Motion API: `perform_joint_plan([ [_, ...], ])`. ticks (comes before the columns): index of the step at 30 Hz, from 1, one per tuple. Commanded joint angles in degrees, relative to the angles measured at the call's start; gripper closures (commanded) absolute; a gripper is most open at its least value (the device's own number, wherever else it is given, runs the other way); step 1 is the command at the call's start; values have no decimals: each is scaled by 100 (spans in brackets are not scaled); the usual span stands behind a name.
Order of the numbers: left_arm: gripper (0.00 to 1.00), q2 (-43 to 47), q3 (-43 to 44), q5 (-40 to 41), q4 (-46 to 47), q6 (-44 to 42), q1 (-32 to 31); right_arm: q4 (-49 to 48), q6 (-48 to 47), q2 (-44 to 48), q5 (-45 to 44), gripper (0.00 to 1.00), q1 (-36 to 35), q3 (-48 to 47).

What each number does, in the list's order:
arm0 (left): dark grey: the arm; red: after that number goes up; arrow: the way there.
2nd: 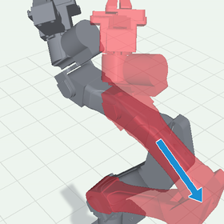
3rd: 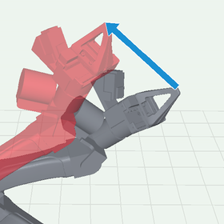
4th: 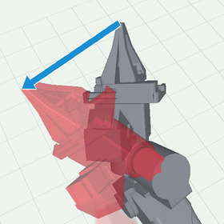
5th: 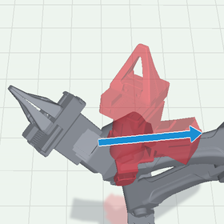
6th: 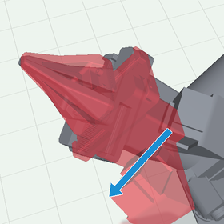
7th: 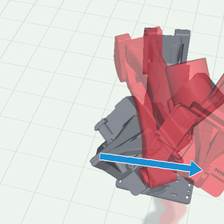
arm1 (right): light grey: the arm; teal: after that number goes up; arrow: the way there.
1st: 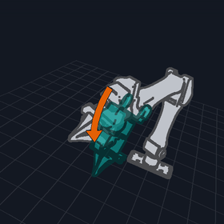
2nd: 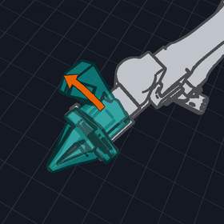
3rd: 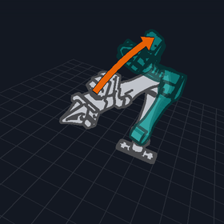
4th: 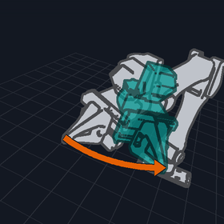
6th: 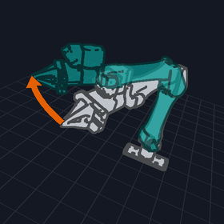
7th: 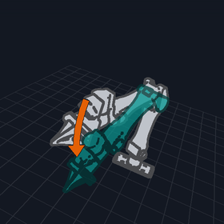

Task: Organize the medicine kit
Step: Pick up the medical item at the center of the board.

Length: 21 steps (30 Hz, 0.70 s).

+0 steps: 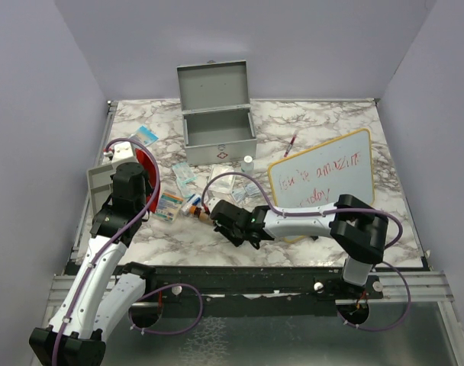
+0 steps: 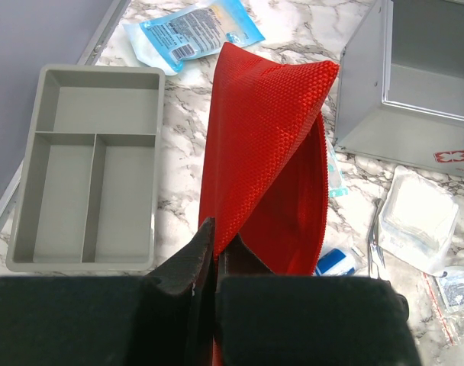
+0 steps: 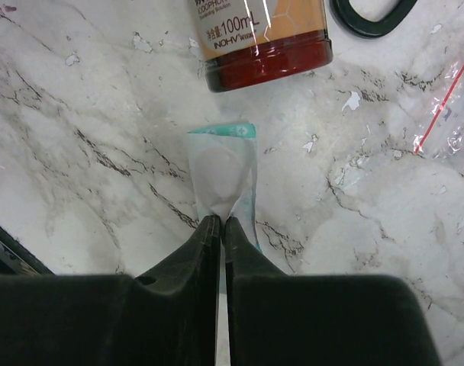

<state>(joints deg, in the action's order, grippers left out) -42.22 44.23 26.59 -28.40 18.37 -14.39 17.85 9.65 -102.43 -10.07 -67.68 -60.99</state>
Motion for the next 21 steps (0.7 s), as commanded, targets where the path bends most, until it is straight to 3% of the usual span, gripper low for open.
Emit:
perform_joint_plan([
  [1, 100, 57, 51, -29, 116, -27, -28, 178, 39, 48, -201, 92, -8, 189],
  [12, 100, 31, 35, -437, 170, -3, -61, 43, 617, 743, -159, 99, -8, 262],
  [21, 100, -21, -50, -2122, 403, 276, -108, 334, 1686, 1478, -764, 99, -8, -564],
])
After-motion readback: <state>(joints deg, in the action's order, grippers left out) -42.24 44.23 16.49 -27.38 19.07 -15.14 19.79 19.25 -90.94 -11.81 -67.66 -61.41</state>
